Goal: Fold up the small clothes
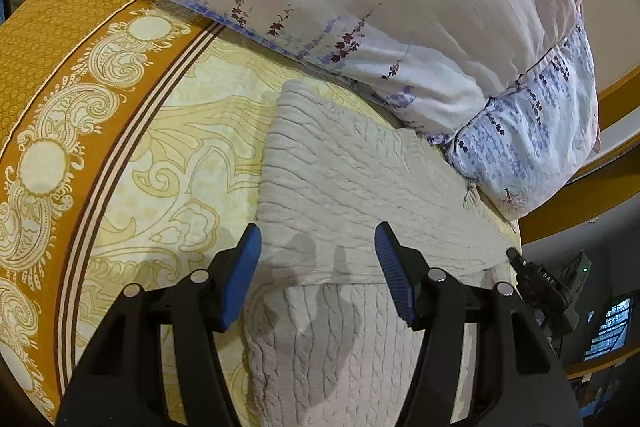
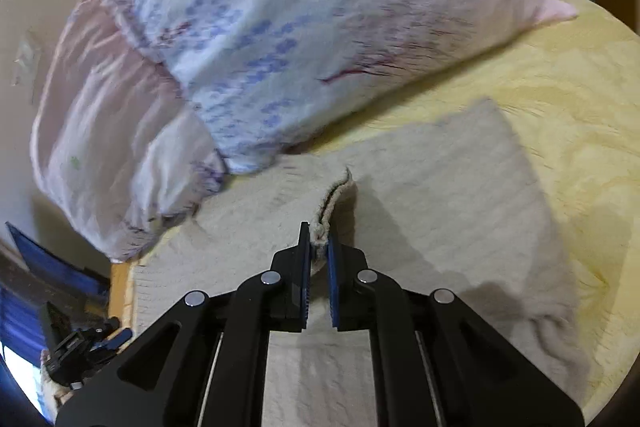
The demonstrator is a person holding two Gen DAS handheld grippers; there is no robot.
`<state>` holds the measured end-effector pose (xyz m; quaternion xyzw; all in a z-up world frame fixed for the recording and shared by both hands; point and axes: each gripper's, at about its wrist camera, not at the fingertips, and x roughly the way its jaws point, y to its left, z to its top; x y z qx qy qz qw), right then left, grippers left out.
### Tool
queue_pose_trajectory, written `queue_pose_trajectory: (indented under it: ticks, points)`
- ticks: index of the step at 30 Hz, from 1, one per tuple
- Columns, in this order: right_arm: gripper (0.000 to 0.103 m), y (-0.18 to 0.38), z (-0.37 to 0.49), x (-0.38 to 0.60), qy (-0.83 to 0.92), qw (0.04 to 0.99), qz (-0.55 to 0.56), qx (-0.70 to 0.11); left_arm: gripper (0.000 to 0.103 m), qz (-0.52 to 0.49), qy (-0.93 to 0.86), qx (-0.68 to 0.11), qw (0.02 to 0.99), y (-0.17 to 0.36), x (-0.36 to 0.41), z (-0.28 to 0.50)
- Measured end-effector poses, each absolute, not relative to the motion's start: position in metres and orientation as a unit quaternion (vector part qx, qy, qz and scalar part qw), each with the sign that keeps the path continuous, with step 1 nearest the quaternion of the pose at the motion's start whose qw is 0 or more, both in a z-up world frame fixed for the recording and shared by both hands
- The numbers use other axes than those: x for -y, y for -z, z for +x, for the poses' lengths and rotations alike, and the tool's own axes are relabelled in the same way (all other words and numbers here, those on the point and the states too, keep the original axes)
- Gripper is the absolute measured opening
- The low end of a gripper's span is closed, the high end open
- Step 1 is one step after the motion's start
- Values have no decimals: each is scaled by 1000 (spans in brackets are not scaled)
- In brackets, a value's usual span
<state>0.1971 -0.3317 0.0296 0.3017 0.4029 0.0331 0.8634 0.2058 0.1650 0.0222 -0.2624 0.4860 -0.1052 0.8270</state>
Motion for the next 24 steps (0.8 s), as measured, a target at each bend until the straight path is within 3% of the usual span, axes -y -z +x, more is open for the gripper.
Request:
queue_pose_trajectory:
  ticks: [16,19,21,23,24]
  points:
    - [8,-16,170,328,-30,857,268,-438,59,-241,141,-471,837,-32,-179,158]
    - [16,-27,152,339,-54,860,274,-427,60,-233,151,-468,839,-34,-182,131]
    - [29,-33,130,355,-75,860,286,-416,61,-224,159,-464,842,-37,-182,110]
    - [50,-37,101,373,-89,864,288,-403,61,-215,167,-463,843,-37,-179,92]
    - [53,-38,89,380,-91,867,285,-398,61,-209,171,-463,844,-37,-177,82]
